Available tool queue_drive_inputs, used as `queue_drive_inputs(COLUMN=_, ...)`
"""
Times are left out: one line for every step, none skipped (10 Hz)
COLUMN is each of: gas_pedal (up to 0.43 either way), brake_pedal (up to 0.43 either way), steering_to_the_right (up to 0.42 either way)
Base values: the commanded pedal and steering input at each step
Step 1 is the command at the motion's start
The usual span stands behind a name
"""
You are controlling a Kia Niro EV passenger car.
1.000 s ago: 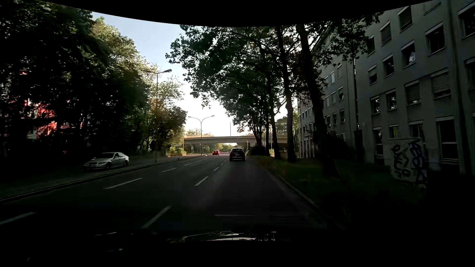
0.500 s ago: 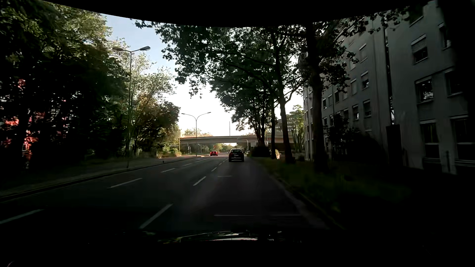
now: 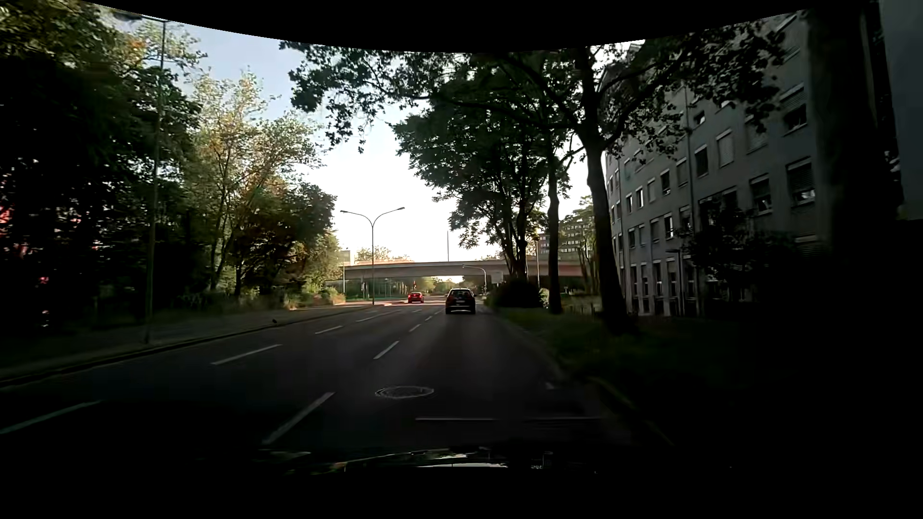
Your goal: Follow the waypoints while adhering to traffic rules and regulations
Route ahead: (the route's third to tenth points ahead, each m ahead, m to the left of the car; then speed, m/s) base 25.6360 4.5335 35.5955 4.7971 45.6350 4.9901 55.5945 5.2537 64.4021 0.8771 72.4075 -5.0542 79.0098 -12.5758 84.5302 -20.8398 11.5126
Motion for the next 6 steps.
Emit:
queue_drive_inputs(gas_pedal=0.047, brake_pedal=0.0, steering_to_the_right=-0.014)
queue_drive_inputs(gas_pedal=0.047, brake_pedal=0.0, steering_to_the_right=-0.014)
queue_drive_inputs(gas_pedal=0.047, brake_pedal=0.0, steering_to_the_right=-0.014)
queue_drive_inputs(gas_pedal=0.047, brake_pedal=0.0, steering_to_the_right=-0.013)
queue_drive_inputs(gas_pedal=0.047, brake_pedal=0.0, steering_to_the_right=-0.013)
queue_drive_inputs(gas_pedal=0.047, brake_pedal=0.0, steering_to_the_right=-0.013)
